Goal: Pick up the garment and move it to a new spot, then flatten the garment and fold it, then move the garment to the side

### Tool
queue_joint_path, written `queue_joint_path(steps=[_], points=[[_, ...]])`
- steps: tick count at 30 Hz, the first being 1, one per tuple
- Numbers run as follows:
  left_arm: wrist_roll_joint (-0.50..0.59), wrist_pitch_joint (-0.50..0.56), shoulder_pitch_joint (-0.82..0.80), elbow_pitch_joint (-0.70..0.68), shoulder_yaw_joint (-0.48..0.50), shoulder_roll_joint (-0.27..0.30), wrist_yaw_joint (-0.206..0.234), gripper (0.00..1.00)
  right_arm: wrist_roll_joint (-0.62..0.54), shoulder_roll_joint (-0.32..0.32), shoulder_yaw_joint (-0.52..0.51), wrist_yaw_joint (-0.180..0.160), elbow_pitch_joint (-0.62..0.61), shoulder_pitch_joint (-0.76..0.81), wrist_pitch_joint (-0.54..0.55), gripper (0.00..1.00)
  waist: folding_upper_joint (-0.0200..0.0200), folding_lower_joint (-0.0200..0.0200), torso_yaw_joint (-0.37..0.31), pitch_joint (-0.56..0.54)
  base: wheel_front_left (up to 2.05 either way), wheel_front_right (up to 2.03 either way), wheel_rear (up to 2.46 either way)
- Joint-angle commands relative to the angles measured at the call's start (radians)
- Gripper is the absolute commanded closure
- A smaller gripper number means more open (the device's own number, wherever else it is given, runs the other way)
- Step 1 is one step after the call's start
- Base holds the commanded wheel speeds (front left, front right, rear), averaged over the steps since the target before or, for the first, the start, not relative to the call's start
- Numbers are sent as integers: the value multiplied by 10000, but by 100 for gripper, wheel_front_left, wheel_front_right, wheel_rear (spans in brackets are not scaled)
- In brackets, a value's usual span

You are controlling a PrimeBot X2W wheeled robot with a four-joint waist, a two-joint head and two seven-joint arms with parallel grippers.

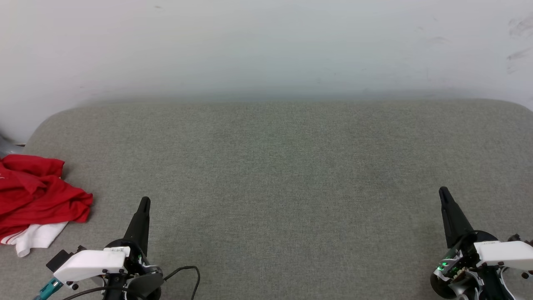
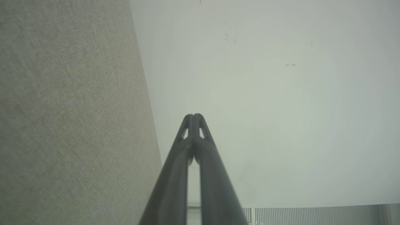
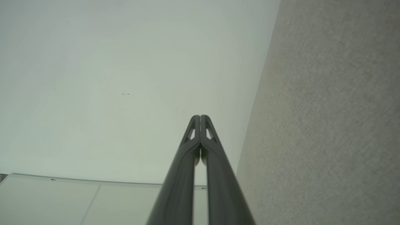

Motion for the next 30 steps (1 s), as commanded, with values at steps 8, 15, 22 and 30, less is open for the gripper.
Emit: queue_joint_path(steps=[8, 15, 22, 30], points=[[7, 21, -79, -1, 5, -3, -48, 100, -41, 28, 5, -3, 10, -116, 1, 100, 0, 0, 0, 0, 0, 0, 0], [7, 21, -79, -1, 5, -3, -48, 100, -41, 28, 5, -3, 10, -116, 1, 100, 0, 0, 0, 0, 0, 0, 0], [-2, -2, 12, 25, -8, -2, 6, 0, 0, 2, 3, 0, 24, 14, -3, 0, 0, 0, 0, 0, 0, 0, 0], [20, -270, 137, -35, -312, -21, 12, 0, -107, 12, 227, -2, -116, 229, -271, 0, 0, 0, 0, 7, 0, 0, 0]])
